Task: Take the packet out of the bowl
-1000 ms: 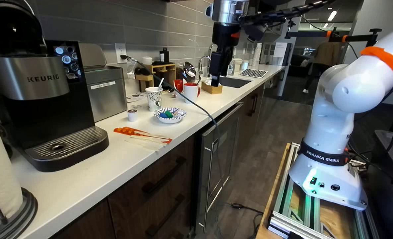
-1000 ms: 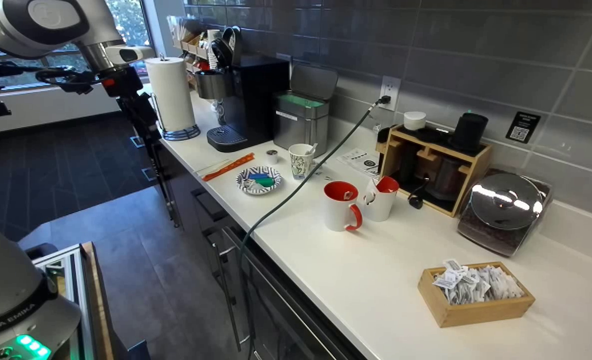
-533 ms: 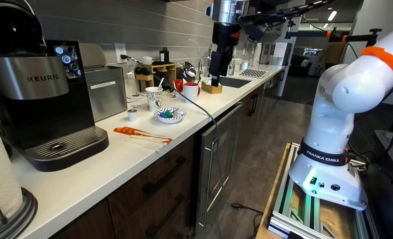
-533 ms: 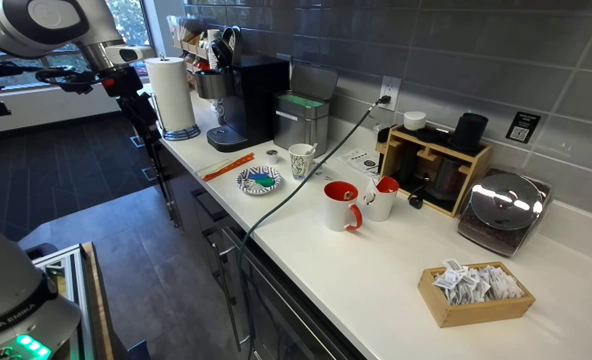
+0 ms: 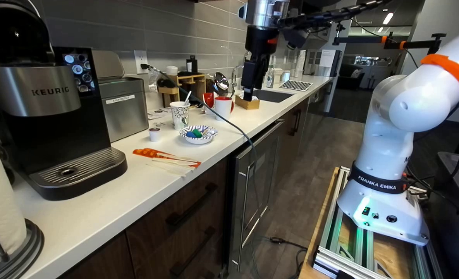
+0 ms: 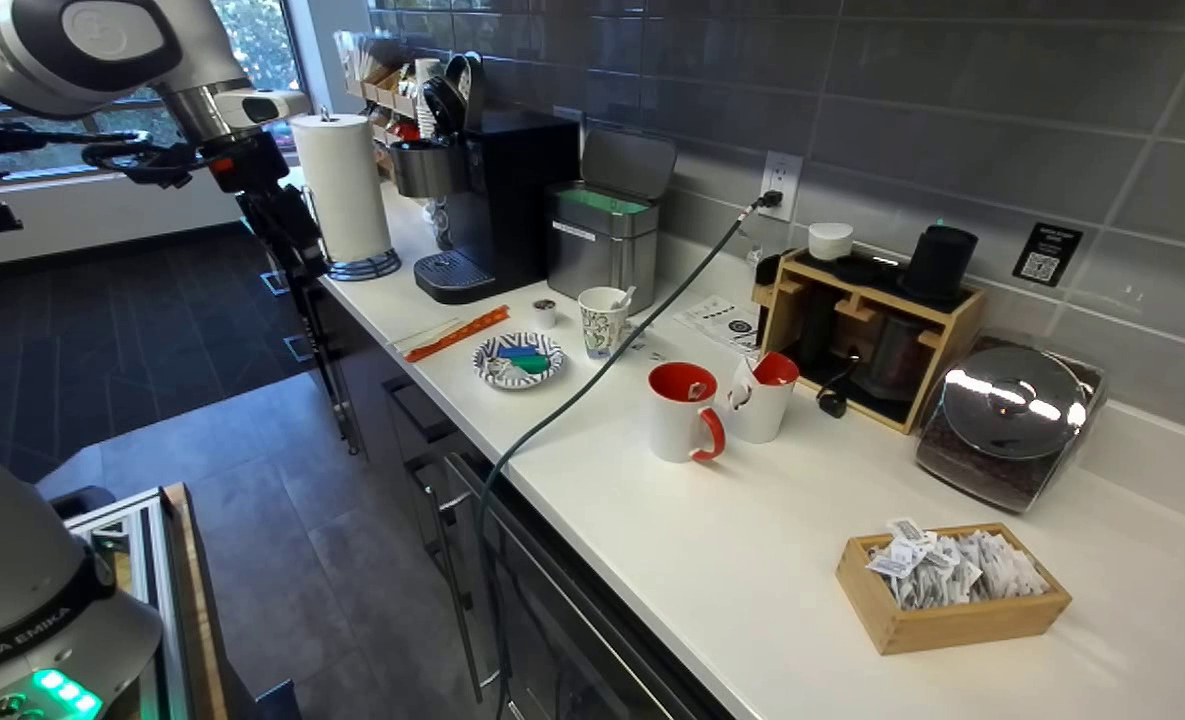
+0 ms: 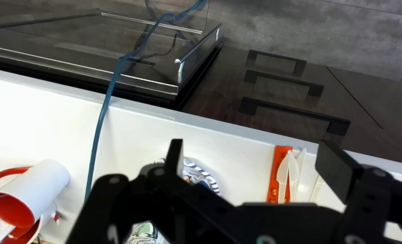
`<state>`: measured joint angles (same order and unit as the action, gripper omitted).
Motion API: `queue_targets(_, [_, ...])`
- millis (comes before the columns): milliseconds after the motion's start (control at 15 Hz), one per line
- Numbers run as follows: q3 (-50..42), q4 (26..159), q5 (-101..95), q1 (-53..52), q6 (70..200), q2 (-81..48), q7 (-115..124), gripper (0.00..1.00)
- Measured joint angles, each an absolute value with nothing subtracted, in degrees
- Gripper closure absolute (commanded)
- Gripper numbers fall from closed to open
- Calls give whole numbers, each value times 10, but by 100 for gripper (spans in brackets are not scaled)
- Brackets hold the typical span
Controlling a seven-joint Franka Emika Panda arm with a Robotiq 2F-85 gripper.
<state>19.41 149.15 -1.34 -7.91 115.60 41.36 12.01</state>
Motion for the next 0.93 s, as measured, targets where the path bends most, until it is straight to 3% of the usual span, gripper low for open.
queue_targets(600, [152, 1442, -69, -54, 1283, 259, 84, 0])
queue_targets(933, [127, 1416, -80, -48, 1287, 214, 61, 0])
